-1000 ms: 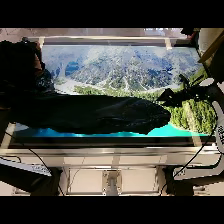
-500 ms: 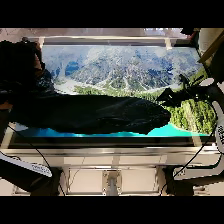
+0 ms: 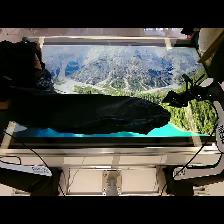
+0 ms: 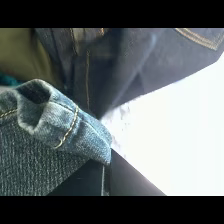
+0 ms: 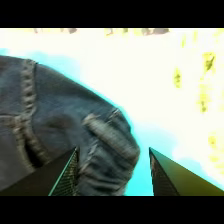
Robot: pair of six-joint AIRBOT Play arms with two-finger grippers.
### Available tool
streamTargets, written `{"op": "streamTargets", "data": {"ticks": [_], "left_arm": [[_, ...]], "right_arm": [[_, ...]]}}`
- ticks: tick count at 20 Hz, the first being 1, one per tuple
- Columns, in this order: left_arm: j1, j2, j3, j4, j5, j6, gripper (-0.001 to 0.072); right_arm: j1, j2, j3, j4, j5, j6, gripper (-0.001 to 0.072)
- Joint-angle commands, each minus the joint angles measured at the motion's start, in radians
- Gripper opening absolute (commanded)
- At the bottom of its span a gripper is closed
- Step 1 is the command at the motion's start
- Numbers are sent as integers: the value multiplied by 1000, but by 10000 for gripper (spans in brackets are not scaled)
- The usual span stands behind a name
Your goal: Fold the clothes and pants, and hang the long-sleeved shirts on hangers.
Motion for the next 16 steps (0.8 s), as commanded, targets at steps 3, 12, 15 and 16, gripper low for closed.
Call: {"op": "streamTargets", "data": {"ticks": [3, 12, 15, 16], "left_arm": [[-15, 18, 0, -2, -98, 1, 15], [-29, 31, 0, -2, -115, 2, 14], [-18, 110, 1, -2, -87, 31, 14], [-10, 153, 1, -2, -60, 30, 13]], "right_arm": [[-2, -71, 1, 22, -19, -78, 488], [8, -208, 60, 402, 137, -365, 63], [-42, -174, 261, 401, 203, -317, 63], [-63, -158, 346, 396, 200, -294, 63]]}}
